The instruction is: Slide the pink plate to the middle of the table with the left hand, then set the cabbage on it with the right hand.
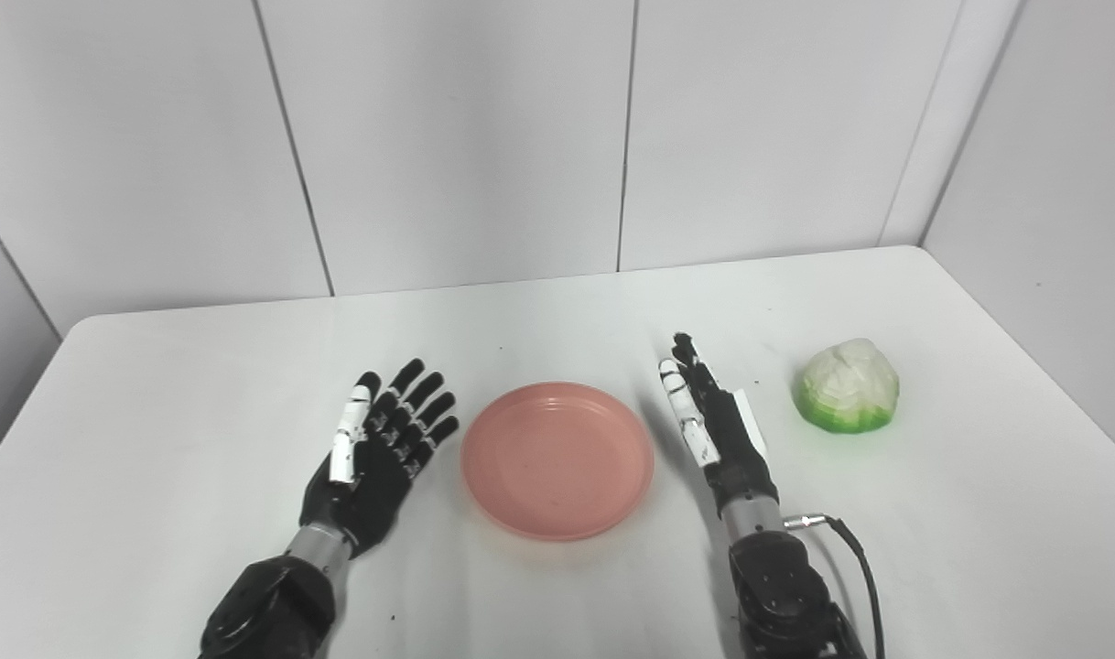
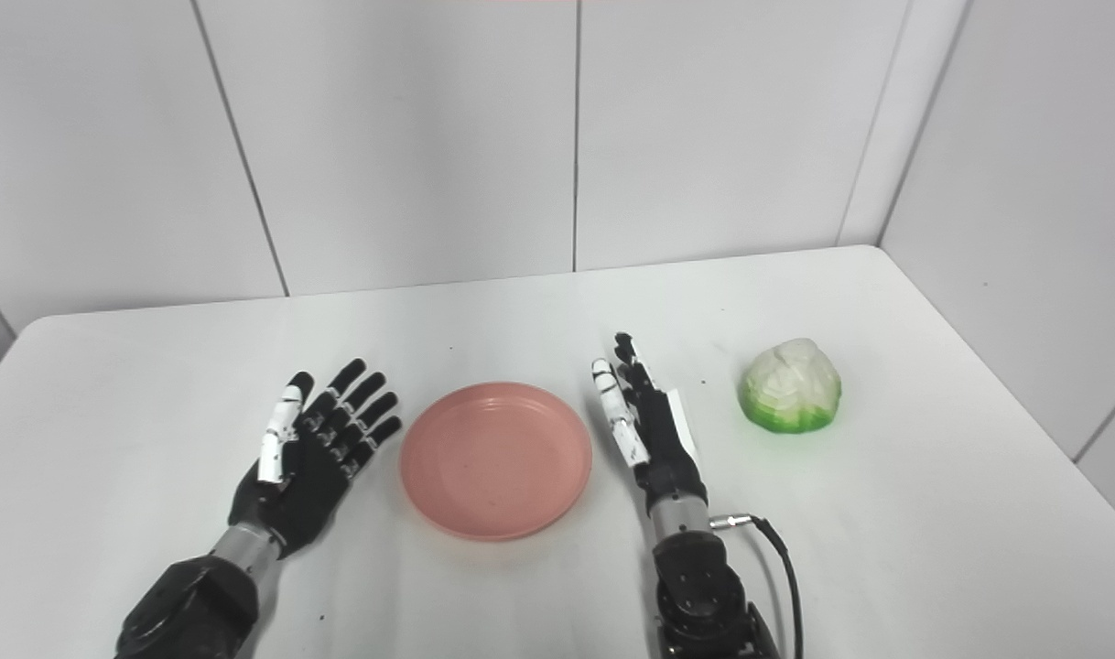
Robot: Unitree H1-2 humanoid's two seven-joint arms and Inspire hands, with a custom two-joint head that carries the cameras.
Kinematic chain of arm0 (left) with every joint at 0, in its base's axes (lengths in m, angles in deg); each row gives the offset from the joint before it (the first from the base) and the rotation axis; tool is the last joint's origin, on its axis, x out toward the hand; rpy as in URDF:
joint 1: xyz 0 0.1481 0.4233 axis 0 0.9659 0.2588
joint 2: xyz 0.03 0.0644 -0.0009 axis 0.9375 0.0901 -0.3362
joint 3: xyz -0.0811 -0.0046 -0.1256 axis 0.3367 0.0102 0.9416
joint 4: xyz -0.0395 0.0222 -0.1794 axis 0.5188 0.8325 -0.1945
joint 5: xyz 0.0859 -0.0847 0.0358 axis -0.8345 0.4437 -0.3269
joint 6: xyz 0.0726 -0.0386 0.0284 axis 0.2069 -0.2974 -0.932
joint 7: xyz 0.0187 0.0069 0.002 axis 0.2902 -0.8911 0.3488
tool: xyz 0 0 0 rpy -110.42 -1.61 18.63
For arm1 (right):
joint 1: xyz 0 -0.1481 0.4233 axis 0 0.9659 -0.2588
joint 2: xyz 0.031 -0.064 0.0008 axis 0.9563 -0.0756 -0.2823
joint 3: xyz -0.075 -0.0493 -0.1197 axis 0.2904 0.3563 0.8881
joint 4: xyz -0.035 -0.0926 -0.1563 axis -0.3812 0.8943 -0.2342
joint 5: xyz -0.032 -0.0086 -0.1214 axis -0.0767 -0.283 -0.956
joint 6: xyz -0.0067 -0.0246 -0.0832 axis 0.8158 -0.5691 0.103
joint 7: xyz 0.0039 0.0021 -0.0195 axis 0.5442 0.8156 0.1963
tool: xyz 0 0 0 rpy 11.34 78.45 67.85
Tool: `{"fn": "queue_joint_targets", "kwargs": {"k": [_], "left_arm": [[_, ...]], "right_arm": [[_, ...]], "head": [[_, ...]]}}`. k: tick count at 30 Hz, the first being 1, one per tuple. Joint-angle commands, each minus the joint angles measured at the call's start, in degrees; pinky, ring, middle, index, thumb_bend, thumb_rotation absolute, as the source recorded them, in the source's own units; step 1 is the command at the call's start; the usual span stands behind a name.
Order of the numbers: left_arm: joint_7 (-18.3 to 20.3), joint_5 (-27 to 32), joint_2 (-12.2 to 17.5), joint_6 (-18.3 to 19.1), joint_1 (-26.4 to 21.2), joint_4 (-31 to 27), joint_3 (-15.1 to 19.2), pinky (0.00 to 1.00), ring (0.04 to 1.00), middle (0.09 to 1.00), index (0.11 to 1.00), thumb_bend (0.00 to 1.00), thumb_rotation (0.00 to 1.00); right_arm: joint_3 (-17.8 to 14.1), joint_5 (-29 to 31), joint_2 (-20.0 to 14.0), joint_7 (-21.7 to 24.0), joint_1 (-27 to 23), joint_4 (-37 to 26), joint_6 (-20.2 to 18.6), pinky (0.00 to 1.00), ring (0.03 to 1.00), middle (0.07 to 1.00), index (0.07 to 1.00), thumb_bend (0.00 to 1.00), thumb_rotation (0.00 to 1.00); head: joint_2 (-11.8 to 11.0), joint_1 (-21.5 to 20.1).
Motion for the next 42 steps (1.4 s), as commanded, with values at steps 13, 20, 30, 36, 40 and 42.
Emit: {"fn": "queue_joint_targets", "kwargs": {"k": [13, 20, 30, 36, 40, 42], "left_arm": [[6.43, 1.95, 4.15, -3.88, -3.32, 10.33, 3.32, 0.95, 0.941, 0.951, 0.943, 0.45, 1.00], [7.10, 2.78, 4.67, -3.23, -4.38, 13.36, 4.40, 0.95, 0.937, 0.942, 0.937, 0.44, 1.00], [6.02, 2.10, 5.11, -2.91, -4.93, 14.45, 4.69, 0.94, 0.922, 0.927, 0.928, 0.42, 1.00], [5.31, 2.73, 5.06, -1.46, -5.10, 13.96, 5.20, 0.93, 0.913, 0.918, 0.918, 0.42, 1.00], [5.44, 2.47, 5.16, -1.48, -5.02, 13.49, 4.97, 0.93, 0.913, 0.918, 0.917, 0.43, 1.00], [5.28, 2.51, 5.14, -1.32, -4.95, 13.28, 4.99, 0.93, 0.912, 0.918, 0.915, 0.43, 1.00]], "right_arm": [[1.01, -16.82, -4.89, -4.21, -8.69, -10.57, 0.02, 0.80, 0.859, 0.875, 0.906, 0.84, 0.62], [-1.71, -18.98, -8.92, -2.99, -9.77, -13.23, -0.83, 0.81, 0.875, 0.898, 0.920, 0.96, 0.52], [-5.96, -24.41, -13.93, -2.09, -8.73, -17.47, -7.39, 0.92, 0.919, 0.964, 0.994, 1.00, 0.56], [-8.32, -22.29, -16.85, 0.75, -6.96, -18.40, -9.13, 0.84, 0.955, 0.999, 1.000, 1.00, 0.55], [-9.40, -21.22, -17.88, 2.32, -5.14, -17.45, -10.87, 0.83, 0.965, 1.000, 1.000, 1.00, 0.53], [-9.73, -20.74, -18.30, 2.45, -4.38, -16.76, -11.15, 0.83, 0.965, 1.000, 1.000, 1.00, 0.52]], "head": [[-2.17, -8.82], [-2.65, -10.83], [-2.83, -12.30], [-2.39, -12.71], [-2.12, -12.99], [-2.12, -12.99]]}}
